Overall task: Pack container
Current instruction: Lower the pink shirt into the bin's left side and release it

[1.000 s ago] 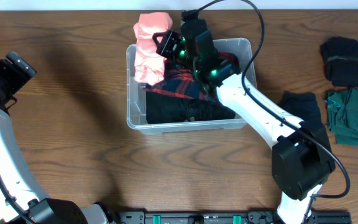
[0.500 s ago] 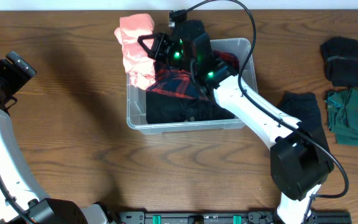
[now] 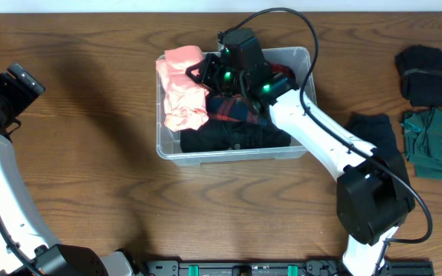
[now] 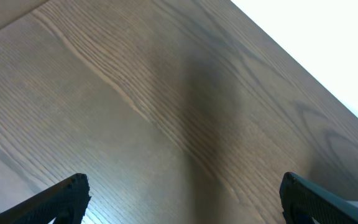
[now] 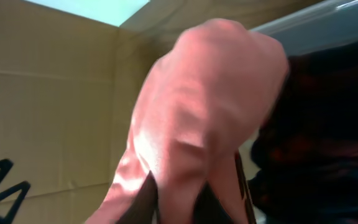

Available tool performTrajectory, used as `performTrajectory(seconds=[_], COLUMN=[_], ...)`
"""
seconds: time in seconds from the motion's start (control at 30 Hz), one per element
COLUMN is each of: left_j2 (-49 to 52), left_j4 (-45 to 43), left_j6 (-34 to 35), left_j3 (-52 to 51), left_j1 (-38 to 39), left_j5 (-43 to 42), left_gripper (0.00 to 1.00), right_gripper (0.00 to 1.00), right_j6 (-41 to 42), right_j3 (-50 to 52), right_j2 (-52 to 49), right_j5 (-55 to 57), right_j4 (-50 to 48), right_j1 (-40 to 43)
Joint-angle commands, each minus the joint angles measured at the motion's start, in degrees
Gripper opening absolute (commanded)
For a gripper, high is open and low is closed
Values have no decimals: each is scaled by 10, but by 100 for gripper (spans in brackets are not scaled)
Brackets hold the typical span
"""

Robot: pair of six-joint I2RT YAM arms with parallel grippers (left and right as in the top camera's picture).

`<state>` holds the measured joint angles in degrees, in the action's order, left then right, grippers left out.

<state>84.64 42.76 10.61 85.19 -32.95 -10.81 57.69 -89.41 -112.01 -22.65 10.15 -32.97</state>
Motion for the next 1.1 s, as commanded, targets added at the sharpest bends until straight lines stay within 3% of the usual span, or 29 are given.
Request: performTrajectory(seconds=[0.0, 0.03, 0.07, 0.1, 0.13, 0.4, 0.63, 0.77, 0.8, 0.87, 1.0, 1.07], left_j2=[3, 3, 3, 3, 3, 3, 3, 3, 3, 3, 3, 3], left_j4=[-2, -2, -2, -2, -2, -2, -2, -2, -2, -2, -2, -2], left_j6=[-5, -5, -5, -5, -5, -5, -5, -5, -5, -5, -5, -5], left_j3=[0, 0, 0, 0, 0, 0, 0, 0, 0, 0, 0, 0], left_j1=[-2, -2, -2, -2, -2, -2, -2, -2, -2, -2, -2, -2], left_j5=[-5, -5, -5, -5, -5, -5, -5, -5, -5, -5, -5, -5], left_gripper=[98, 98, 98, 98, 98, 98, 98, 98, 98, 98, 98, 98], right_gripper=[55, 77, 88, 97, 99, 99, 99, 99, 96, 81, 24, 11], right_j6=[-40, -45, -51, -59, -67, -200, -463, -538, -551, -561, -561, -561], right_j3=[-6, -6, -6, -6, -6, -7, -79, -121, -123, -123, -121, -121], right_j2=[11, 11, 11, 11, 11, 12, 12, 12, 12, 12, -4, -20], right_j5=[9, 11, 15, 15, 14, 41, 84, 117, 120, 131, 176, 177], right_j4=[0, 1, 2, 3, 3, 52, 185, 240, 240, 237, 236, 233], right_j1=[12, 13, 14, 16, 19, 43, 49, 38, 33, 25, 7, -2])
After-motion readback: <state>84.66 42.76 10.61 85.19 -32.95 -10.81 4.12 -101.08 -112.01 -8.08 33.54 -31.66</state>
